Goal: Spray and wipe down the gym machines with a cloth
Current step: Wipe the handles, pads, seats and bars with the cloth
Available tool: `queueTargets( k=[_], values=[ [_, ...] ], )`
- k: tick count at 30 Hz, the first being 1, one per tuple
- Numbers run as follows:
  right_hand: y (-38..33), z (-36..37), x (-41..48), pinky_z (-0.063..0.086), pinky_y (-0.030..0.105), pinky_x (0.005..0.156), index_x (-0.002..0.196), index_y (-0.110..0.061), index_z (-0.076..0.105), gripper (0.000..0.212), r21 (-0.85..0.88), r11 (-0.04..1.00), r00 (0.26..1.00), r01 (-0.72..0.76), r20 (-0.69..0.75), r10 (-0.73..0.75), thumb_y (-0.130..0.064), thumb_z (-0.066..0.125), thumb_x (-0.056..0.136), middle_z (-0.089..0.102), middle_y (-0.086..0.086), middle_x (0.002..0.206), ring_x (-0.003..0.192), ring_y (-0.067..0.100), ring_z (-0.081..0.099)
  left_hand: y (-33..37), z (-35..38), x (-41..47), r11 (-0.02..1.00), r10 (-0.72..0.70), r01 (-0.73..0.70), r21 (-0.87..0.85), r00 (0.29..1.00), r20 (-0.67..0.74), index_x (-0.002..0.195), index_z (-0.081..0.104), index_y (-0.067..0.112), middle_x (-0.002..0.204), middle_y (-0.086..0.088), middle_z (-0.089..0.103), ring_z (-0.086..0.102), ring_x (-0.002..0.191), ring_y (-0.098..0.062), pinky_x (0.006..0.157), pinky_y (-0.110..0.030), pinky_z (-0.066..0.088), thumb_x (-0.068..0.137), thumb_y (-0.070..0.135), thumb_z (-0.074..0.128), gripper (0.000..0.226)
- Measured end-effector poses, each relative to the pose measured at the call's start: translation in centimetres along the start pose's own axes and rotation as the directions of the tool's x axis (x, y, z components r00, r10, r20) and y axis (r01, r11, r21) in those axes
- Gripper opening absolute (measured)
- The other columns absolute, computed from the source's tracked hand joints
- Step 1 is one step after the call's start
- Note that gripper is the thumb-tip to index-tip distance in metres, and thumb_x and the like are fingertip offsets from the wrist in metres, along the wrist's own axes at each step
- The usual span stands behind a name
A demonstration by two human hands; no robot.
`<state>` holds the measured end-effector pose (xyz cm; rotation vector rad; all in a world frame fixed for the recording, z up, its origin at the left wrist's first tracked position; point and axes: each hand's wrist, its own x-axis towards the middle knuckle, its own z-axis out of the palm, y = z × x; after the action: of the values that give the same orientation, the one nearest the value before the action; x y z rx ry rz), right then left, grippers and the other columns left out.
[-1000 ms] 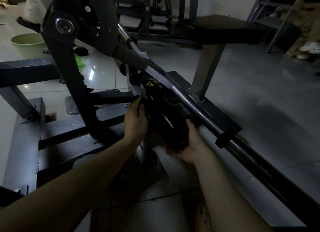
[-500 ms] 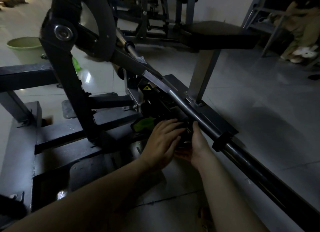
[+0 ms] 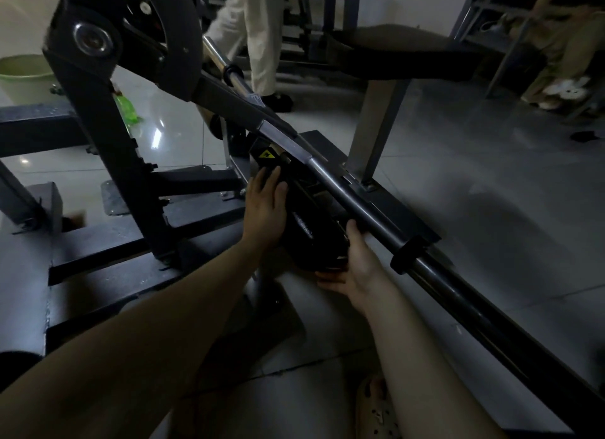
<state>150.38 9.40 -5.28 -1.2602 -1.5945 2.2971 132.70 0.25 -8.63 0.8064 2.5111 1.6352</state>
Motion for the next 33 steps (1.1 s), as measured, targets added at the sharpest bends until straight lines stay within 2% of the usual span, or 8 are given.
queueTargets(
  k=[3,6,10,13,20,23,30,33],
  values=[
    [-0.1,0.3,0.0,0.054,0.045,0.078,0.148,-0.028,0.048,0.066,-0.02,1.0,1.0,0.015,-0.011,-0.015,-0.07,0.034,0.1,0.065,0.013,0.13,0.109,0.036,0.065,0.6,0.9,-2.6,1.0,-0.027,0.027,-0.001,1.0,-0.004,0.161,0.024,0.028,0.171,0.004,0.007,-0.001,0.158,-0.022,0.127,-0.056,0.01,0.108,0.045,0.028,0.056],
    [-0.3,0.3,0.2,0.056,0.047,0.084,0.146,-0.025,0.051,0.068,-0.004,1.0,1.0,0.024,-0.018,-0.024,-0.072,0.036,0.099,0.066,0.014,0.131,0.112,0.036,0.065,1.2,1.4,-6.8,0.985,0.146,-0.15,0.082,0.988,0.058,0.159,0.028,0.024,0.17,0.006,0.012,-0.004,0.157,-0.012,0.128,-0.049,0.005,0.107,0.043,0.026,0.056],
    [-0.4,0.3,0.3,0.052,0.055,0.103,0.141,-0.026,0.058,0.068,0.04,0.998,0.999,0.041,0.009,-0.041,-0.073,0.033,0.099,0.065,0.014,0.132,0.117,0.034,0.065,1.2,2.0,-10.4,0.781,0.541,-0.584,0.224,0.81,0.227,0.152,0.044,0.021,0.165,-0.003,0.03,0.008,0.158,-0.021,0.128,-0.047,0.006,0.107,0.034,0.033,0.048],
    [-0.3,0.3,0.0,0.052,0.054,0.101,0.135,-0.029,0.058,0.06,0.067,0.997,0.999,0.05,0.014,-0.052,-0.07,0.032,0.101,0.064,0.014,0.13,0.116,0.034,0.063,0.2,1.0,-9.2,0.698,0.596,-0.658,0.282,0.753,0.28,0.156,0.037,0.022,0.167,-0.006,0.027,0.008,0.158,-0.023,0.128,-0.048,0.009,0.107,0.034,0.033,0.05],
    [0.5,-0.1,-0.2,0.055,0.047,0.085,0.146,-0.026,0.049,0.067,0.09,0.996,0.999,0.029,0.029,-0.031,-0.071,0.035,0.099,0.064,0.015,0.131,0.115,0.036,0.064,1.4,1.0,-5.1,0.876,0.407,-0.429,0.221,0.902,0.141,0.147,0.052,0.015,0.161,-0.008,0.039,0.017,0.156,-0.019,0.126,-0.051,0.017,0.108,0.034,0.027,0.05],
    [0.8,-0.2,-0.1,0.052,0.056,0.1,0.142,-0.028,0.05,0.063,0.06,0.998,0.999,0.029,0.016,-0.03,-0.071,0.037,0.098,0.065,0.013,0.128,0.114,0.037,0.065,1.6,0.3,-2.5,0.955,0.207,-0.224,0.195,0.973,0.107,0.151,0.046,0.023,0.166,0.0,0.029,0.008,0.156,-0.01,0.128,-0.044,0.008,0.106,0.043,0.025,0.054],
    [0.8,0.3,-1.3,0.05,0.057,0.104,0.138,-0.027,0.055,0.05,0.001,1.0,0.999,0.03,0.018,-0.03,-0.059,0.051,0.1,0.066,0.011,0.128,0.115,0.033,0.063,2.4,0.3,-2.6,0.993,-0.118,0.118,0.014,0.993,0.009,0.159,0.027,0.035,0.172,0.001,0.001,-0.002,0.158,-0.023,0.127,-0.053,0.009,0.109,0.045,0.028,0.051],
    [0.5,1.0,-1.8,0.056,0.039,0.081,0.145,-0.018,0.051,0.055,-0.058,0.995,0.997,0.08,-0.017,-0.081,-0.048,0.059,0.1,0.064,0.01,0.133,0.106,0.021,0.064,3.3,0.0,-3.6,0.966,-0.231,0.236,-0.105,0.971,0.056,0.159,0.011,0.047,0.171,0.002,-0.008,0.002,0.157,-0.03,0.124,-0.059,0.016,0.1,0.065,0.023,0.063]
  ],
)
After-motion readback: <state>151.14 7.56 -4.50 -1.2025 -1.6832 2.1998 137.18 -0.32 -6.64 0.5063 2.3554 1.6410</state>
